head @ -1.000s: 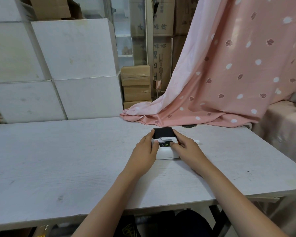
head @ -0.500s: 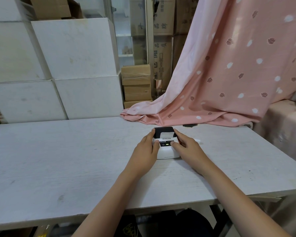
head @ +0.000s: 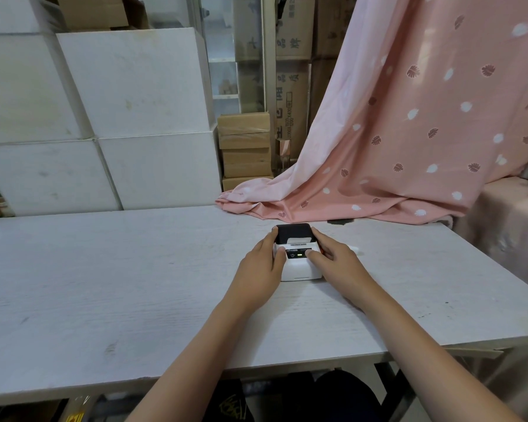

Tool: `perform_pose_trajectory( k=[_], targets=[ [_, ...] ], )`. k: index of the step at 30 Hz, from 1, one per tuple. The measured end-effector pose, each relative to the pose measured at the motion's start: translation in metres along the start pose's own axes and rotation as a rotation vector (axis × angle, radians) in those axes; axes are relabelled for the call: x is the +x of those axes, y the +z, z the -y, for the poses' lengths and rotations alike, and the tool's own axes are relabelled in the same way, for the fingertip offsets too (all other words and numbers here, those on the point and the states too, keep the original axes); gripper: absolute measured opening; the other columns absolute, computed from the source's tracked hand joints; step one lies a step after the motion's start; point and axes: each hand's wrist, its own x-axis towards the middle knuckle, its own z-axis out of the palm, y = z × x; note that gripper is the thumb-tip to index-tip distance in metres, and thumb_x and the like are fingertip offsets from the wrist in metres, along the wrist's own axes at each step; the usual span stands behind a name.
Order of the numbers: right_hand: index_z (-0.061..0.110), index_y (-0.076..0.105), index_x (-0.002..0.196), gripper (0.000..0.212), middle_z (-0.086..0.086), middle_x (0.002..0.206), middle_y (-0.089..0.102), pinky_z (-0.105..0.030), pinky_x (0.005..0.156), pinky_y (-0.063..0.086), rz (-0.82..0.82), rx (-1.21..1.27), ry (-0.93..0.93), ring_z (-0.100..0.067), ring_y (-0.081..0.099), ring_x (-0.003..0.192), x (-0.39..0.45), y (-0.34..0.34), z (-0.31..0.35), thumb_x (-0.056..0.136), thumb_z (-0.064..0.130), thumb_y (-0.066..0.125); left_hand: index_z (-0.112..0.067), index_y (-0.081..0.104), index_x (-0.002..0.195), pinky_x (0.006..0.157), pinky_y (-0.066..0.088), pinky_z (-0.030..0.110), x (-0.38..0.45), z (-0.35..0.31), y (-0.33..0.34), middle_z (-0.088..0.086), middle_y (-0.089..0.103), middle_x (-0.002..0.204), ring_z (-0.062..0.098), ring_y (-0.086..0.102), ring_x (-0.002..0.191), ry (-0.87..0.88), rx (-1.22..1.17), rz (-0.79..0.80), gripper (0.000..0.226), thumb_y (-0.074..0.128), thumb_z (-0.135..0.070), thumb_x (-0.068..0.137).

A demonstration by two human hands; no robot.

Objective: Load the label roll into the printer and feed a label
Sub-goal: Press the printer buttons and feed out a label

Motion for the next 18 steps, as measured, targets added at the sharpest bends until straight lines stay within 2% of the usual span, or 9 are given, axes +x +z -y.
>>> perform_pose_trajectory(
  k=[3, 6, 8, 10, 12, 13, 15, 16, 18],
  targets=[
    [0.049, 0.051, 0.145, 0.056, 0.016, 0.115, 0.074, -0.034, 0.11, 0.046, -0.002, -0.008, 0.005, -0.02, 0.061, 0.127, 0.0, 0.0, 0.0, 0.096, 0.023, 0.056, -0.025, 0.025, 0.158, 0.089, 0.047, 0.037, -0.001, -0.001, 0.0, 0.002, 0.064, 0.118, 0.023, 0.062, 0.104, 0.005, 0.004, -0.002, 0.055, 0.033, -0.037, 0.105],
    [0.047, 0.056, 0.141, 0.053, 0.015, 0.11, 0.075, -0.033, 0.111, 0.045, -0.012, 0.024, 0.018, -0.017, 0.06, 0.129, 0.001, -0.001, 0.002, 0.098, 0.017, 0.058, -0.025, 0.026, 0.158, 0.089, 0.048, 0.037, 0.0, -0.001, 0.0, 0.004, 0.065, 0.118, 0.024, 0.062, 0.105, 0.004, 0.005, -0.002, 0.055, 0.033, -0.037, 0.105],
    [0.058, 0.063, 0.118, 0.049, 0.009, 0.115, 0.077, -0.034, 0.111, 0.045, -0.026, 0.054, 0.042, -0.015, 0.062, 0.126, 0.0, -0.001, 0.007, 0.096, 0.014, 0.06, -0.026, 0.026, 0.158, 0.087, 0.048, 0.038, 0.0, -0.001, 0.0, 0.005, 0.067, 0.113, 0.025, 0.063, 0.102, -0.003, -0.008, 0.0, 0.055, 0.033, -0.038, 0.105],
    [0.063, 0.066, 0.096, 0.052, 0.016, 0.108, 0.079, -0.031, 0.107, 0.048, -0.034, 0.092, 0.058, -0.007, 0.068, 0.114, 0.001, -0.001, 0.008, 0.095, 0.012, 0.062, -0.026, 0.026, 0.158, 0.082, 0.047, 0.035, 0.001, -0.001, 0.0, 0.001, 0.066, 0.1, 0.023, 0.063, 0.097, -0.01, -0.022, 0.005, 0.055, 0.034, -0.037, 0.105],
    [0.065, 0.068, 0.089, 0.054, 0.022, 0.102, 0.079, -0.029, 0.104, 0.048, -0.033, 0.118, 0.066, -0.001, 0.07, 0.106, 0.001, -0.001, 0.009, 0.093, 0.012, 0.063, -0.026, 0.027, 0.158, 0.077, 0.043, 0.031, 0.001, -0.002, 0.001, -0.009, 0.057, 0.087, 0.02, 0.061, 0.092, -0.009, -0.024, 0.008, 0.054, 0.035, -0.036, 0.105],
    [0.066, 0.07, 0.088, 0.053, 0.017, 0.106, 0.079, -0.032, 0.105, 0.049, -0.034, 0.118, 0.071, -0.006, 0.07, 0.109, 0.001, -0.001, 0.01, 0.092, 0.013, 0.064, -0.025, 0.027, 0.158, 0.076, 0.041, 0.031, 0.002, -0.002, 0.001, -0.011, 0.054, 0.085, 0.02, 0.061, 0.092, -0.009, -0.021, 0.007, 0.054, 0.035, -0.036, 0.106],
    [0.065, 0.071, 0.091, 0.051, 0.006, 0.116, 0.078, -0.035, 0.11, 0.047, -0.037, 0.115, 0.08, -0.011, 0.07, 0.112, 0.001, -0.001, 0.012, 0.092, 0.015, 0.065, -0.025, 0.027, 0.158, 0.074, 0.04, 0.03, 0.001, -0.002, 0.001, -0.013, 0.053, 0.083, 0.02, 0.061, 0.09, -0.01, -0.015, 0.007, 0.054, 0.035, -0.036, 0.106],
    [0.063, 0.071, 0.1, 0.049, 0.005, 0.117, 0.078, -0.033, 0.11, 0.047, -0.038, 0.11, 0.081, -0.008, 0.069, 0.111, 0.001, -0.001, 0.012, 0.092, 0.015, 0.065, -0.025, 0.027, 0.158, 0.073, 0.04, 0.029, 0.001, -0.002, 0.001, -0.015, 0.052, 0.081, 0.019, 0.06, 0.088, -0.01, -0.013, 0.007, 0.054, 0.035, -0.035, 0.106],
    [0.045, 0.065, 0.134, 0.05, 0.011, 0.118, 0.078, -0.028, 0.107, 0.047, -0.031, 0.089, 0.077, -0.004, 0.067, 0.114, 0.001, -0.001, 0.008, 0.094, 0.015, 0.064, -0.025, 0.028, 0.158, 0.072, 0.039, 0.029, 0.0, -0.003, 0.001, -0.015, 0.051, 0.078, 0.016, 0.058, 0.084, -0.009, -0.01, 0.006, 0.054, 0.035, -0.035, 0.106]
  ],
)
